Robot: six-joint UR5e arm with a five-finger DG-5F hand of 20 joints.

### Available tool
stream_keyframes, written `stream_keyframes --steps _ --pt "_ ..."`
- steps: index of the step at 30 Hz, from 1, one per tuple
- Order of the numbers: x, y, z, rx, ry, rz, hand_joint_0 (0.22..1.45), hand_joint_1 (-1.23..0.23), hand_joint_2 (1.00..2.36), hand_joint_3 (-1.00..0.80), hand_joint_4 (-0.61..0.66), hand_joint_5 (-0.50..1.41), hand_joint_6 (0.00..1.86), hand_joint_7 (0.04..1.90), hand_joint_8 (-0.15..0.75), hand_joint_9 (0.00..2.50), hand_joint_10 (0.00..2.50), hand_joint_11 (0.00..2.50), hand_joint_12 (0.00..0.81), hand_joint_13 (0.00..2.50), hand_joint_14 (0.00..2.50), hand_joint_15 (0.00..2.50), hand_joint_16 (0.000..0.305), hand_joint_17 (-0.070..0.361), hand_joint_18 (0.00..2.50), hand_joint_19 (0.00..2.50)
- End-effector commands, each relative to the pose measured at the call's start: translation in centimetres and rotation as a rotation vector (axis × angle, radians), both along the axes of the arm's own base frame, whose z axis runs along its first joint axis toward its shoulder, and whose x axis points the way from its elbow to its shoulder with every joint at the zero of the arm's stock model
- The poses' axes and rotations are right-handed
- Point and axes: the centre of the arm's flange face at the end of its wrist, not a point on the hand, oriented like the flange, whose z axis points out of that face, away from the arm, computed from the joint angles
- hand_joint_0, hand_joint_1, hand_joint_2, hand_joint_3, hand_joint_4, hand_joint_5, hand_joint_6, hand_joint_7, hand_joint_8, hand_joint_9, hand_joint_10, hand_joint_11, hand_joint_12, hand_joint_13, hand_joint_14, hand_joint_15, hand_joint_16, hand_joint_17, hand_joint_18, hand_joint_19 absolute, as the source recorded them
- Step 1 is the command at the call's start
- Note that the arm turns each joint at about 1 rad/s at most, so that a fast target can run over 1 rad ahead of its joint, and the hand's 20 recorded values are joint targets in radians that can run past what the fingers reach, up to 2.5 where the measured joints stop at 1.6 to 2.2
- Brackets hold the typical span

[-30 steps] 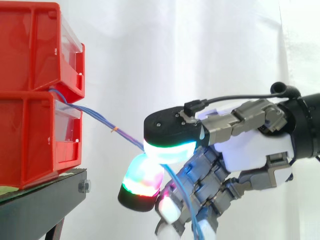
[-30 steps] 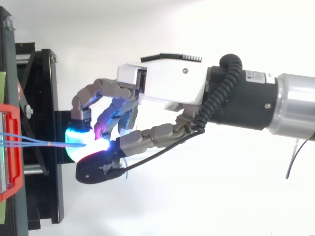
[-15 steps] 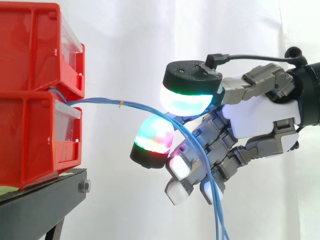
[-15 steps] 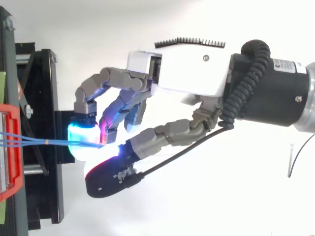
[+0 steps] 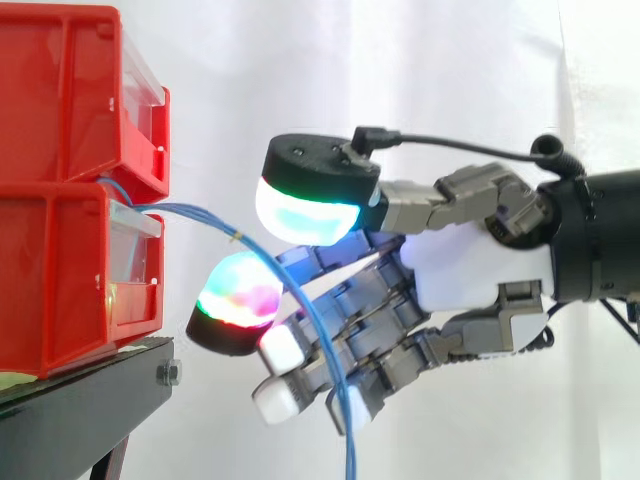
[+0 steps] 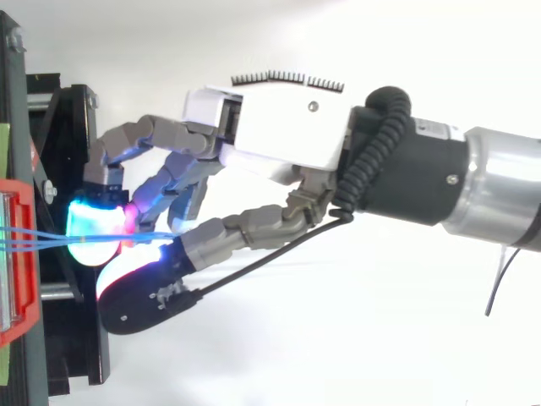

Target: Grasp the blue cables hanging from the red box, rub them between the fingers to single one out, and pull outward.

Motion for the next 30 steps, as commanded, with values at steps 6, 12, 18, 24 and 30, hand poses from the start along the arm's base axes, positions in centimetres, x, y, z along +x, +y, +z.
stream_keyframes --steps 6,12,18,24,30 --pt "0.3 0.6 -0.9 0.014 -0.006 0.004 0.57 -0.72 1.01 -0.42 0.27 -0.13 0.67 1.07 0.350 0.86 0.01 0.65 0.416 0.82 0.02 0.51 0.059 0.132 0.88 0.66" --pt "0.4 0.8 -0.7 0.014 -0.016 0.007 0.59 -0.69 1.01 -0.39 0.25 -0.14 0.71 1.03 0.354 0.87 0.01 0.65 0.413 0.84 0.02 0.52 0.058 0.132 0.90 0.67" --pt "0.7 0.8 0.0 0.016 -0.031 0.007 0.58 -0.59 1.01 -0.39 0.25 -0.14 0.73 0.98 0.357 0.90 0.01 0.64 0.413 0.85 0.02 0.53 0.058 0.132 0.91 0.67" --pt "1.0 0.9 0.8 0.018 -0.045 0.011 0.58 -0.56 1.01 -0.36 0.26 -0.13 0.70 1.04 0.355 0.91 0.01 0.63 0.412 0.86 0.02 0.54 0.059 0.132 0.91 0.69" --pt "1.0 0.6 0.9 0.020 -0.045 0.007 0.59 -0.59 1.02 -0.27 0.24 -0.14 0.71 1.05 0.359 0.91 0.02 0.64 0.415 0.86 0.02 0.53 0.059 0.132 0.91 0.69"
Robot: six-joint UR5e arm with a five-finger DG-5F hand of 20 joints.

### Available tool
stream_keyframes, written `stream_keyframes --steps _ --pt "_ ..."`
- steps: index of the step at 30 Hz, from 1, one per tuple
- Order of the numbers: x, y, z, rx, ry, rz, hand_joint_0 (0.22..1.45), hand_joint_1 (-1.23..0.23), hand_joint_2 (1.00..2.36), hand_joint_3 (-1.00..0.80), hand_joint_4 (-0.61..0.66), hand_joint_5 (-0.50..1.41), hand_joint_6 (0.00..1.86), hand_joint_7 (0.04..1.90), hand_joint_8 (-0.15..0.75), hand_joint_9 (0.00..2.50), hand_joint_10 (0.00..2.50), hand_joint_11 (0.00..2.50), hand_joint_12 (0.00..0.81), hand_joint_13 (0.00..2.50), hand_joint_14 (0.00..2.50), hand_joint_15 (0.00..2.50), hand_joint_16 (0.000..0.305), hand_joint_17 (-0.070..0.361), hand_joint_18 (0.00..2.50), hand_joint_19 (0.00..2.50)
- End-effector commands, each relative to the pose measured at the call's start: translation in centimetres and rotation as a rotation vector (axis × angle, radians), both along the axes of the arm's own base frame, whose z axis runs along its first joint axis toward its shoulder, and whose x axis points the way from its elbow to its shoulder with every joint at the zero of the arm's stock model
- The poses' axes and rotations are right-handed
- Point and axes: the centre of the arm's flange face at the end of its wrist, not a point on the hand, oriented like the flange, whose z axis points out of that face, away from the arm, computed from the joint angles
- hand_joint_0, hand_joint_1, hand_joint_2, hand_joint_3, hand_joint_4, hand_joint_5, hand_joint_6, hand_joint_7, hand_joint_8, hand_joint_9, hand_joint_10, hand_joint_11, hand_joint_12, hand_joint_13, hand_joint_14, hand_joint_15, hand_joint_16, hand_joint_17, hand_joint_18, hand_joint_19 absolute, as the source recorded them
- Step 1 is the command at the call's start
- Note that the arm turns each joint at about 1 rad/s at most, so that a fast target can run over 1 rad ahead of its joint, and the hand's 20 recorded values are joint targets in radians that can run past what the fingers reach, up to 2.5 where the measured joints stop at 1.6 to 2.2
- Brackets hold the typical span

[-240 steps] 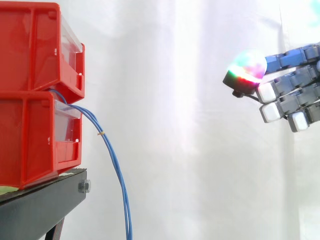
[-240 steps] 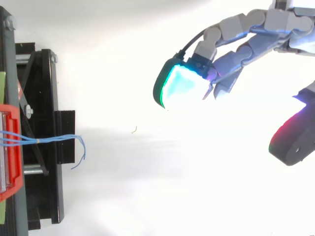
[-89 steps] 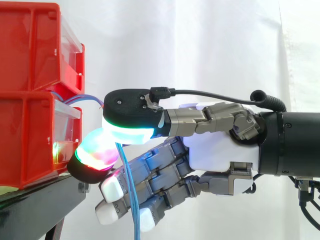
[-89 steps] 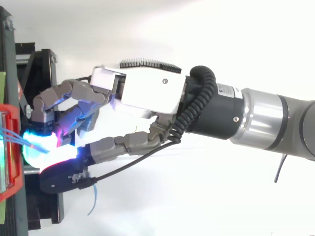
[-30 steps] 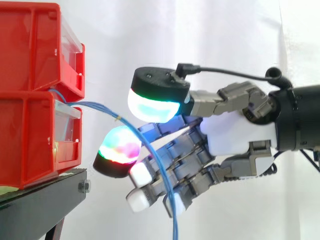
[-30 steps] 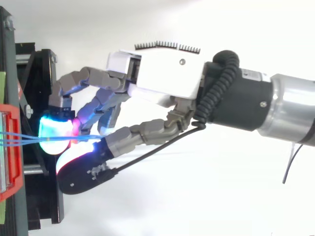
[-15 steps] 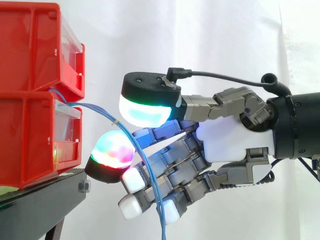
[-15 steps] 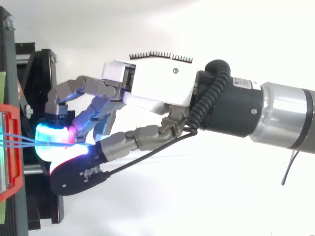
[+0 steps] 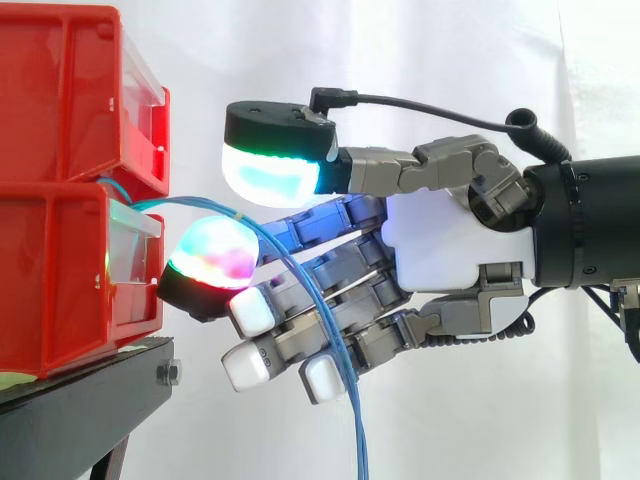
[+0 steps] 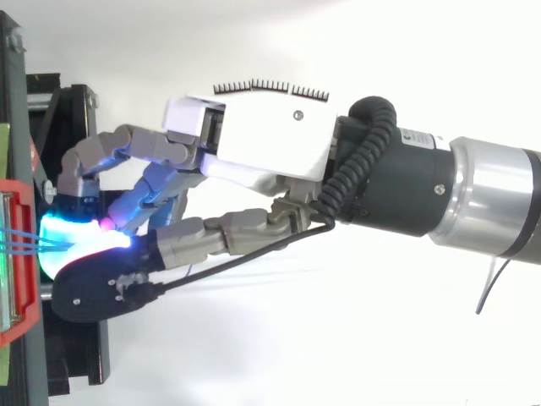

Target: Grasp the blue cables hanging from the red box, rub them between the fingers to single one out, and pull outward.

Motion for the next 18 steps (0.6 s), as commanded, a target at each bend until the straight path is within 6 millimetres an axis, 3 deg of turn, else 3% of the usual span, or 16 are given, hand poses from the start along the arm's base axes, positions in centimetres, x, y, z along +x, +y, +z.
stream_keyframes --steps 1,7,18 --pt "0.01 -0.04 0.05 0.000 -0.001 -0.001 0.59 -0.61 1.01 -0.25 0.25 -0.15 0.74 1.00 0.360 0.91 0.01 0.65 0.419 0.86 0.02 0.54 0.060 0.134 0.92 0.68" --pt "0.03 -0.02 0.07 -0.001 -0.002 0.001 0.56 -0.61 1.01 -0.30 0.26 -0.16 0.76 0.97 0.355 0.89 0.01 0.64 0.425 0.84 0.02 0.53 0.061 0.136 0.90 0.68" --pt "0.03 -0.11 0.06 0.001 -0.002 0.002 0.58 -0.52 1.01 -0.24 0.27 -0.11 0.64 1.13 0.360 0.91 0.01 0.61 0.433 0.84 0.02 0.53 0.062 0.141 0.90 0.68"
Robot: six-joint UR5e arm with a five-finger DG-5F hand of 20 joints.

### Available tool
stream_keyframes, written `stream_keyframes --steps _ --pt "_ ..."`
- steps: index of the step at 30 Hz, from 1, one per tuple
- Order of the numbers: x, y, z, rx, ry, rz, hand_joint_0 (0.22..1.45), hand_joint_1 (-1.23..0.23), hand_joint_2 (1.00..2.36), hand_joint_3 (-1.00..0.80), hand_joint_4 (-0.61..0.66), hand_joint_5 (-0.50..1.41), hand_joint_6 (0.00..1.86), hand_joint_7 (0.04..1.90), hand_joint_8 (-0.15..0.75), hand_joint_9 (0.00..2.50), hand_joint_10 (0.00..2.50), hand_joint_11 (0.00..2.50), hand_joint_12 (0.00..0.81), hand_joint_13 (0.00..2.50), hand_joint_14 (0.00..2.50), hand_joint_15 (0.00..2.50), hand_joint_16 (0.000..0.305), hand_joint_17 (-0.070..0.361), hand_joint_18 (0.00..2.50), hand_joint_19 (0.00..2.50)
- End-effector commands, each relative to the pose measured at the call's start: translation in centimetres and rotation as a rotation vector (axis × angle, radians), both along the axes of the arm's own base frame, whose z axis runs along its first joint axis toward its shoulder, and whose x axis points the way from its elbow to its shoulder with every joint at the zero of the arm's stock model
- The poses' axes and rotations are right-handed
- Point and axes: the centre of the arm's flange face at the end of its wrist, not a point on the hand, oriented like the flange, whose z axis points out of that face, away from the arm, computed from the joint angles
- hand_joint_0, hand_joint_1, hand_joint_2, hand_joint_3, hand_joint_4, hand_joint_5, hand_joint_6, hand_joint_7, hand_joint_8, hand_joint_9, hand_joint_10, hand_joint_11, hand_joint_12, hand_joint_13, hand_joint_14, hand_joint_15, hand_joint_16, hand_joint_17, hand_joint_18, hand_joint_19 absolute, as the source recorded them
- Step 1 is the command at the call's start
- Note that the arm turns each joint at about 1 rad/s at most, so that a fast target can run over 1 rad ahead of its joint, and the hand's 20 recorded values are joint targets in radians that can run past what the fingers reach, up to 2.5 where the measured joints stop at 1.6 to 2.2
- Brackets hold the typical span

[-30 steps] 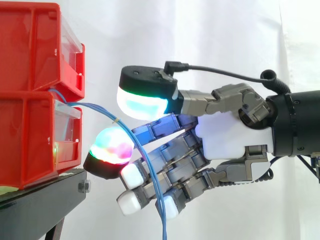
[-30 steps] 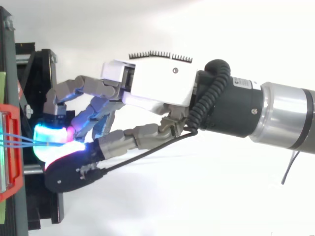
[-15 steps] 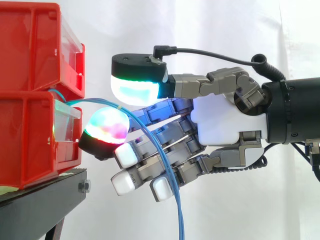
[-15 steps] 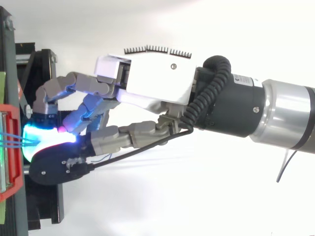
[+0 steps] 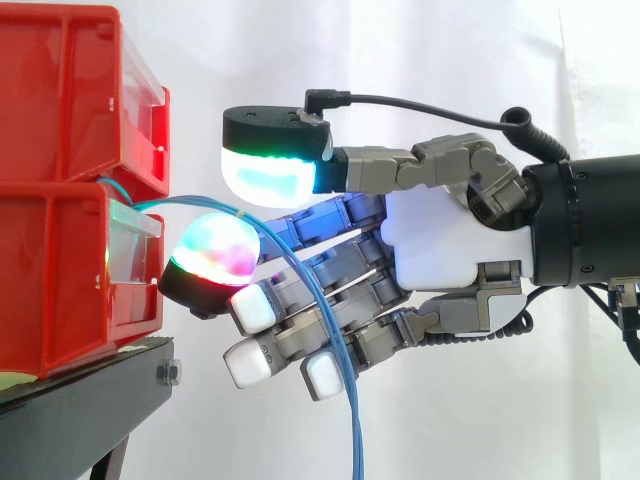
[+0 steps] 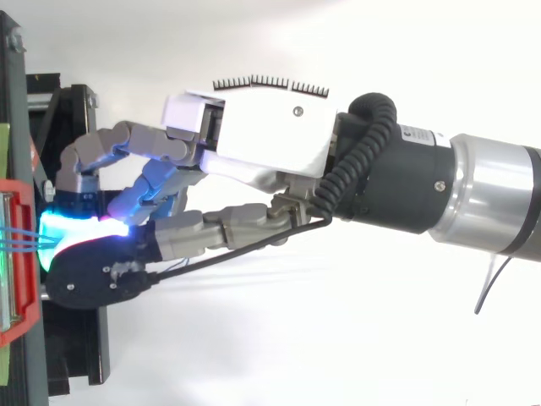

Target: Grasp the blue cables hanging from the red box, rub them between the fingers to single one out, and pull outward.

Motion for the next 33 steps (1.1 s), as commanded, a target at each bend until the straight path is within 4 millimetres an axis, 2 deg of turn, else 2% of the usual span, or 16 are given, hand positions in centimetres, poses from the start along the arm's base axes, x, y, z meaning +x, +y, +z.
stream_keyframes --steps 1,15,27,33 --pt "0.00 -0.05 0.00 0.000 0.000 0.000 0.59 -0.52 1.01 -0.22 0.28 -0.11 0.64 1.13 0.365 0.91 0.01 0.60 0.438 0.85 0.02 0.52 0.063 0.142 0.91 0.69" --pt "0.03 -0.05 0.07 0.000 -0.001 0.000 0.62 -0.73 1.01 -0.06 0.31 -0.17 0.80 0.90 0.384 0.91 0.01 0.64 0.461 0.88 0.02 0.52 0.069 0.155 0.99 0.63" --pt "0.05 -0.16 0.15 0.001 -0.003 -0.001 0.65 -0.82 1.02 -0.13 0.28 -0.19 0.83 0.87 0.339 0.84 0.01 0.67 0.418 0.83 0.02 0.53 0.060 0.134 0.91 0.65" --pt "0.07 -0.16 0.22 0.001 -0.005 -0.001 0.66 -0.87 1.01 -0.26 0.27 -0.20 0.84 0.91 0.332 0.82 0.01 0.68 0.411 0.82 0.02 0.52 0.058 0.130 0.90 0.65"
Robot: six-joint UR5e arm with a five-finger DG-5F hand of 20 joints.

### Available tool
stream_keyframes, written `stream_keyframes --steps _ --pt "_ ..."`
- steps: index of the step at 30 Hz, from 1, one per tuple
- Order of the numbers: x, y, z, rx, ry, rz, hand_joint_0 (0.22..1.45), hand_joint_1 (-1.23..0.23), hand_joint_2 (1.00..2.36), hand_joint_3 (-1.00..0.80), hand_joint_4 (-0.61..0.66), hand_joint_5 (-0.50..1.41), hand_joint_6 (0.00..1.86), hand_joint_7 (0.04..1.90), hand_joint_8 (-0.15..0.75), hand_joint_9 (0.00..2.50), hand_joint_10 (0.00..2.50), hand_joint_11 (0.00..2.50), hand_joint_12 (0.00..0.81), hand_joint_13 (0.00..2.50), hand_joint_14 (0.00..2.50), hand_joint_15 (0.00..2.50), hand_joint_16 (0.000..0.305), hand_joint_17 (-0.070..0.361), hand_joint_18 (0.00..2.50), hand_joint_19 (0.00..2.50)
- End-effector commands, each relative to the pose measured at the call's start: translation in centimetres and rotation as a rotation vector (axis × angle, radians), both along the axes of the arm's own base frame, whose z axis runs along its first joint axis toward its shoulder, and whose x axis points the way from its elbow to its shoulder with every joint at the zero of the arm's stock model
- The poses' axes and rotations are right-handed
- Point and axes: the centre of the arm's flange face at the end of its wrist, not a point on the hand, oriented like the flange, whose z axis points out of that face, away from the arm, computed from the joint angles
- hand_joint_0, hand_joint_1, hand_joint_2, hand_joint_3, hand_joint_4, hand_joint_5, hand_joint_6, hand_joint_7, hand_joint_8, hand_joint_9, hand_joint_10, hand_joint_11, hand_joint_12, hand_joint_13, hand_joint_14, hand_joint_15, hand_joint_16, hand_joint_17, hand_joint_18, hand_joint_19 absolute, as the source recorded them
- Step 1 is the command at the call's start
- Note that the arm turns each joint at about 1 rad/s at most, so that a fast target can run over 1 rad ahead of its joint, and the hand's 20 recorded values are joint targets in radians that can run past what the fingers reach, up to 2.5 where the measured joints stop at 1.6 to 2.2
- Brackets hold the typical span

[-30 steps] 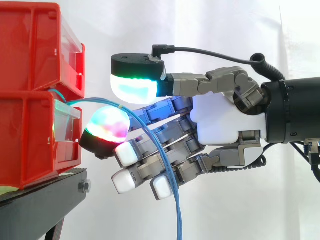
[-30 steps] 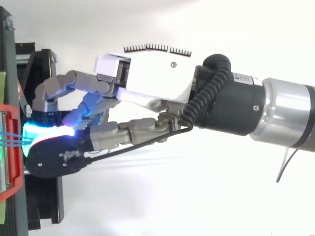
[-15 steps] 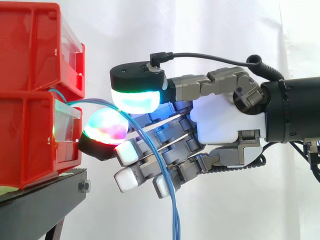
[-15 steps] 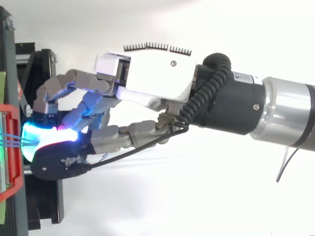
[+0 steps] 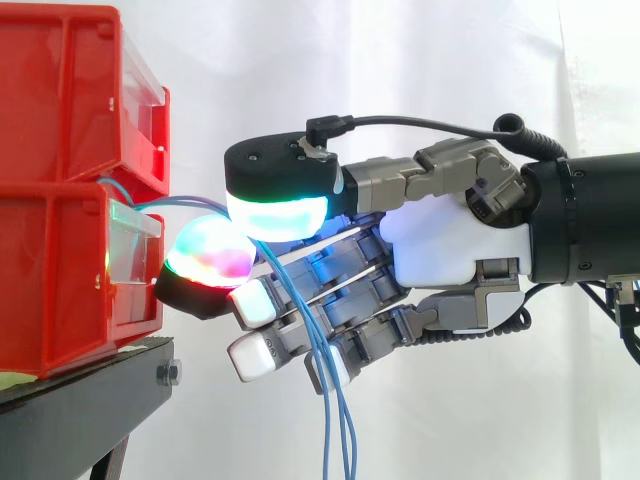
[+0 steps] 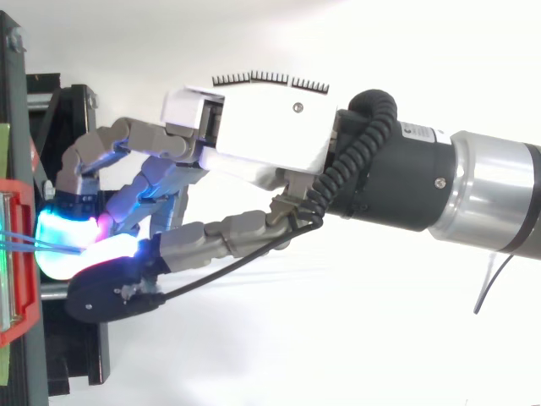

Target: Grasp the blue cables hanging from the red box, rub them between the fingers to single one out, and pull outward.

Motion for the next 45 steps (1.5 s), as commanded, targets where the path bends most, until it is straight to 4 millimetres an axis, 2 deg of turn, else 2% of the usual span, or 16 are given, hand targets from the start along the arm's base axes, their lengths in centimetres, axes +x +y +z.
stream_keyframes --steps 1,5,12,16,22,27,33,45 --pt "0.00 0.00 0.03 0.001 0.000 0.000 0.65 -0.87 1.01 -0.29 0.27 -0.20 0.84 0.92 0.330 0.82 0.01 0.68 0.410 0.82 0.02 0.52 0.058 0.130 0.90 0.65" --pt "0.02 0.00 0.05 0.002 -0.001 0.000 0.57 -0.84 1.00 -0.50 0.28 -0.20 0.84 0.90 0.337 0.82 0.01 0.69 0.414 0.82 0.02 0.53 0.059 0.132 0.90 0.66" --pt "0.04 -0.12 0.12 0.002 -0.003 -0.002 0.52 -0.72 1.00 -0.50 0.28 -0.17 0.83 0.93 0.361 0.89 0.01 0.69 0.425 0.85 0.02 0.53 0.061 0.137 0.92 0.67" --pt "0.04 0.01 0.12 0.002 -0.003 0.000 0.57 -0.62 1.01 -0.41 0.26 -0.16 0.82 0.96 0.353 0.92 0.01 0.67 0.413 0.86 0.02 0.54 0.058 0.131 0.92 0.68" --pt "0.08 0.04 0.19 0.002 -0.004 0.003 0.58 -0.59 1.01 -0.29 0.25 -0.16 0.83 0.98 0.353 0.93 0.01 0.67 0.419 0.86 0.02 0.54 0.059 0.132 0.92 0.70" --pt "0.07 -0.08 0.19 0.002 -0.004 0.001 0.58 -0.60 1.01 -0.20 0.27 -0.16 0.84 0.99 0.375 0.94 0.01 0.68 0.440 0.88 0.02 0.53 0.063 0.143 0.96 0.67" --pt "-0.02 -0.07 0.11 0.005 0.004 0.004 0.58 -0.69 1.01 -0.12 0.28 -0.17 0.87 0.96 0.388 0.95 0.01 0.71 0.454 0.89 0.02 0.53 0.066 0.149 0.99 0.66" --pt "-0.34 0.05 -0.19 0.000 0.038 0.021 0.61 -0.75 1.02 -0.16 0.23 -0.19 0.88 0.90 0.359 0.91 0.01 0.74 0.425 0.86 0.02 0.54 0.061 0.138 0.95 0.67"
